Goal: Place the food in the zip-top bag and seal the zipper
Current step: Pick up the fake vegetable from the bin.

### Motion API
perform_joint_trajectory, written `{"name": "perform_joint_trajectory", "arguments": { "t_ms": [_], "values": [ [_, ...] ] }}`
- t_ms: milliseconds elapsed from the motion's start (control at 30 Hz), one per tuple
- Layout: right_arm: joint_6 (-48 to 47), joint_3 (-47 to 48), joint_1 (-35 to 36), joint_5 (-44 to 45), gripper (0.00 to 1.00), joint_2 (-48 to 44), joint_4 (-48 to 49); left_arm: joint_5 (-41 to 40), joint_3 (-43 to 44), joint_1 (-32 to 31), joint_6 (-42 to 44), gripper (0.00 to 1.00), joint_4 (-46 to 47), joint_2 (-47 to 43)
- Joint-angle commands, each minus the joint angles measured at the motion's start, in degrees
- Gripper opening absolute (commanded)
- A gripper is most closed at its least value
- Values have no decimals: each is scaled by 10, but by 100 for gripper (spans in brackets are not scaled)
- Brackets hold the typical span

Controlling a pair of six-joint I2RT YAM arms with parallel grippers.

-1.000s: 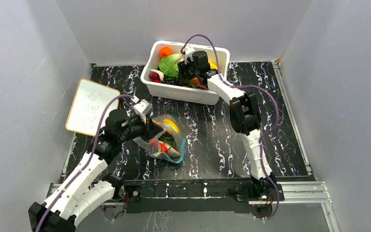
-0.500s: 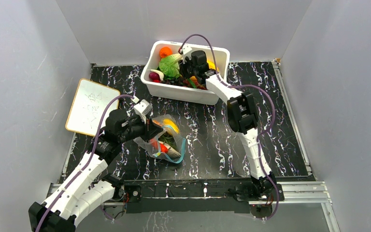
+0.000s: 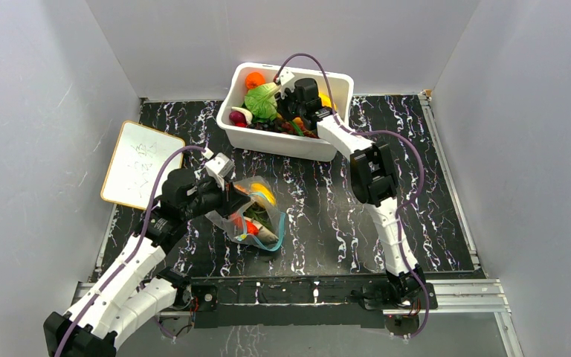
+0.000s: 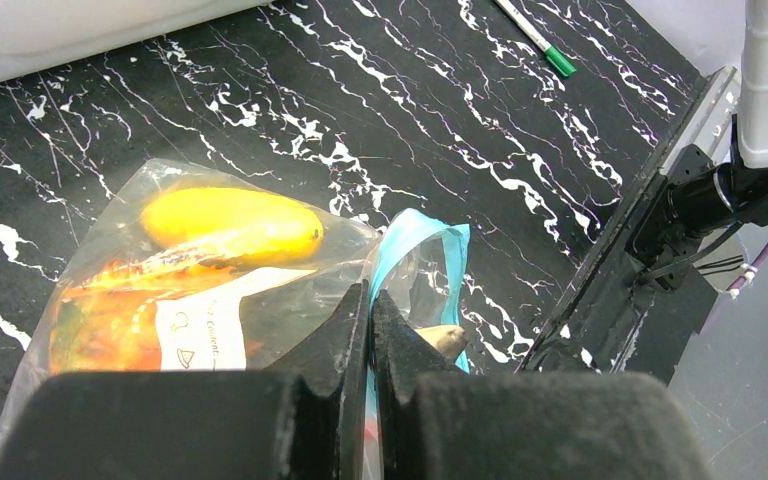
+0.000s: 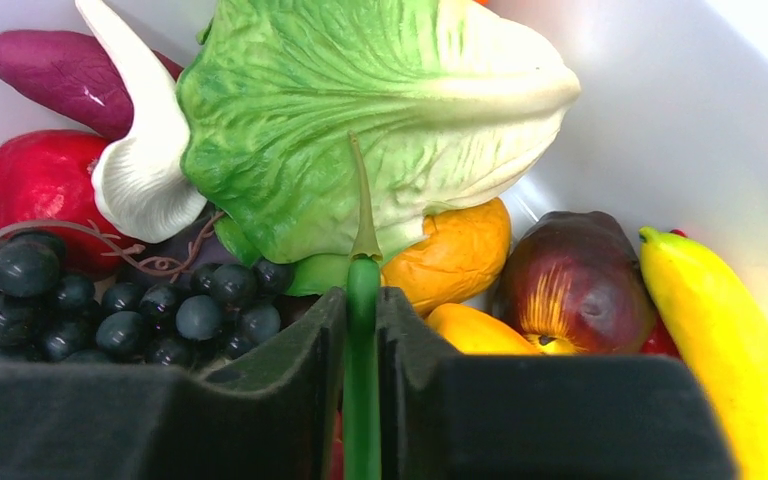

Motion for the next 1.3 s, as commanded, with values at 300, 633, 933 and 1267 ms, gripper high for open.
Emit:
{"name": "perform_joint_trajectory", "arguments": {
  "t_ms": [300, 633, 933, 1267],
  "values": [
    [-19, 29, 0, 43, 37, 10, -4, -8, -1, -2, 10, 0, 10, -15],
    [-30, 42, 0, 44, 20, 27, -1, -10, -1, -2, 13, 0, 11, -10],
    [-41, 14, 1, 39, 6, -46, 11, -14, -2, -2, 7, 0, 12, -16],
    [-55, -94, 1, 32, 3, -183, 20, -15, 16, -2, -65, 0, 38, -11]
  ]
}}
